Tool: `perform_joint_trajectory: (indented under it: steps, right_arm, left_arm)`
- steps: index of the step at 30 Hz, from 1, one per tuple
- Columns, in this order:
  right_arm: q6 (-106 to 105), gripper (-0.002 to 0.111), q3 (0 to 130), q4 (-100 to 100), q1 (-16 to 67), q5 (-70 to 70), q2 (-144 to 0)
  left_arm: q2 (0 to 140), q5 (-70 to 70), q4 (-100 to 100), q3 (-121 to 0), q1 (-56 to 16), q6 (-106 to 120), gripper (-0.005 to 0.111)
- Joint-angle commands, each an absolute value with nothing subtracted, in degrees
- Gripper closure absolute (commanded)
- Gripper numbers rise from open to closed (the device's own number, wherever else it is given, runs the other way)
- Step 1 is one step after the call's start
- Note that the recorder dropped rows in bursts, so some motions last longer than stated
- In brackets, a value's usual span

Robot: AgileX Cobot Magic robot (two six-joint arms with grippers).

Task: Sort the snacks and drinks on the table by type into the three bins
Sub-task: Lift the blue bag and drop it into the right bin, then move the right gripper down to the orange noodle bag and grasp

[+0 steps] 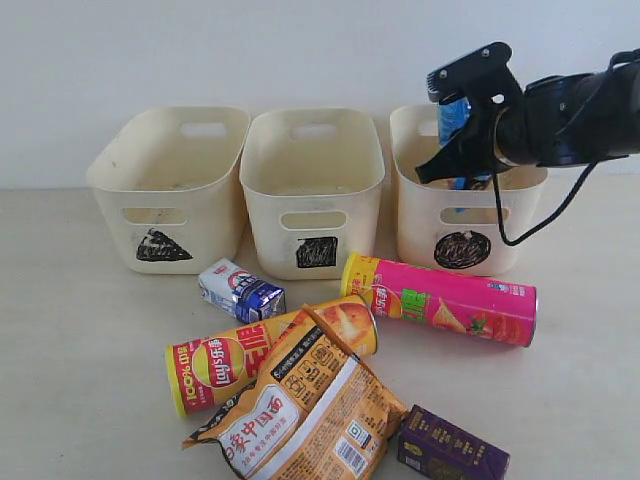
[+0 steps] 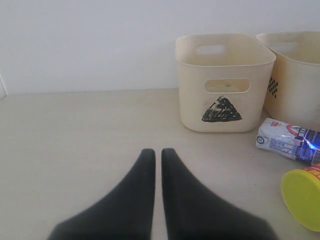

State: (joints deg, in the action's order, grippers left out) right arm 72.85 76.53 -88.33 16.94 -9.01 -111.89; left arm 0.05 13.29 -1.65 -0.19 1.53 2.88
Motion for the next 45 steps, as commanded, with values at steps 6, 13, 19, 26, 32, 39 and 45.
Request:
perform_joint_trajectory:
  steps: [6,13,19,26,32,39,45]
  right_arm:
    - [74.8,0.061,78.9,-87.5,16.6,-12.5,-112.5]
    - [76.1,0.016,79.0,-84.8,16.6,-14.9,-109.8]
    - [74.6,0.044,79.0,-75.3,16.6,-14.9,-105.2]
    - [50.8,0.106,78.8,-49.3,16.7,-20.4,-101.0]
    - [25.1,0.108,78.8,-31.2,16.7,-33.3,-99.3]
    - [8.1,0.108,78.9,-15.2,16.7,-47.8,-96.4]
    - [-2.6,0.108,78.9,-1.4,16.7,-56.5,-92.4]
  left_arm:
    - [0.0,13.0,-2.3,0.0,1.5,2.7,0.103]
    - [0.0,13.0,-2.3,0.0,1.5,2.7,0.103]
    - [0.0,13.0,-2.3,0.0,1.5,2.7,0.103]
    - [0.0,13.0,-2.3,0.0,1.5,2.7,0.103]
    - [0.0,13.0,-2.3,0.0,1.5,2.7,0.103]
    - [0.0,13.0,-2.3,0.0,1.5,2.7,0.103]
    - [0.0,13.0,-2.3,0.0,1.5,2.7,0.103]
